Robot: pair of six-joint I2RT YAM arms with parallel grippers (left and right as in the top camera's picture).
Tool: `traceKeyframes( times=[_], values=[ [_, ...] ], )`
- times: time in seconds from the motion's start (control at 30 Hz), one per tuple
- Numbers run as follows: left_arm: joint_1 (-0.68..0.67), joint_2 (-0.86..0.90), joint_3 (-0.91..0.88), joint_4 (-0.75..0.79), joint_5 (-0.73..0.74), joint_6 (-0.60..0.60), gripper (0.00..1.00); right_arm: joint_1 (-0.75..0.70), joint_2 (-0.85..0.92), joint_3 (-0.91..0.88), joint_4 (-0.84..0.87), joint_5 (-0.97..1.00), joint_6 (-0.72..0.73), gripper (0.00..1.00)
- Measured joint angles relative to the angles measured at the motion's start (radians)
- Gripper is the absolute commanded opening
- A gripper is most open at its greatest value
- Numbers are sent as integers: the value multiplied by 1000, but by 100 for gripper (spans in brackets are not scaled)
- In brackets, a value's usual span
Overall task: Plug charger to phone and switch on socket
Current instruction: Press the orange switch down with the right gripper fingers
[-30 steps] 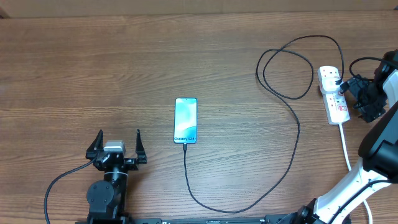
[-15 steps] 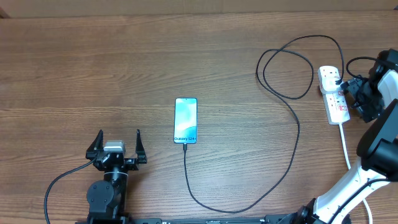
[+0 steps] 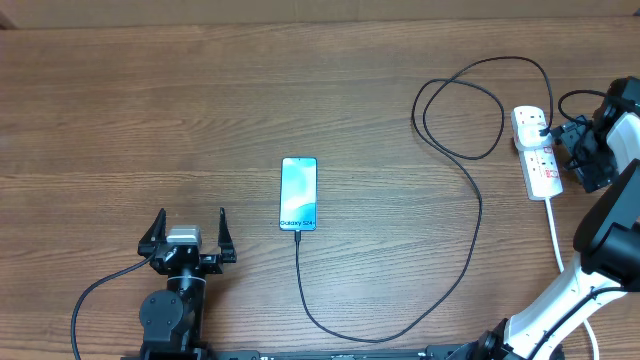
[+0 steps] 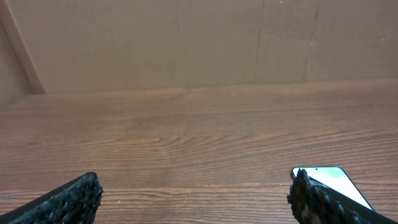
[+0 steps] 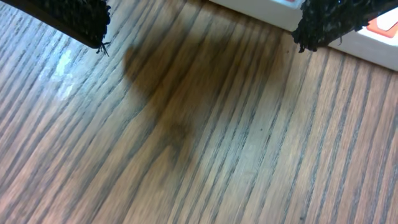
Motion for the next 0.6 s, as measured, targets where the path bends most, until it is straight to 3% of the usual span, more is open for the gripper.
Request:
traceKeyframes(
  times=[0.43, 0.6],
  values=[
    [0, 0, 0, 0, 0, 0, 100, -11, 0, 0, -75, -51, 8, 100],
    [0, 0, 0, 0, 0, 0, 100, -23, 0, 3, -69, -103, -66, 100]
  ],
)
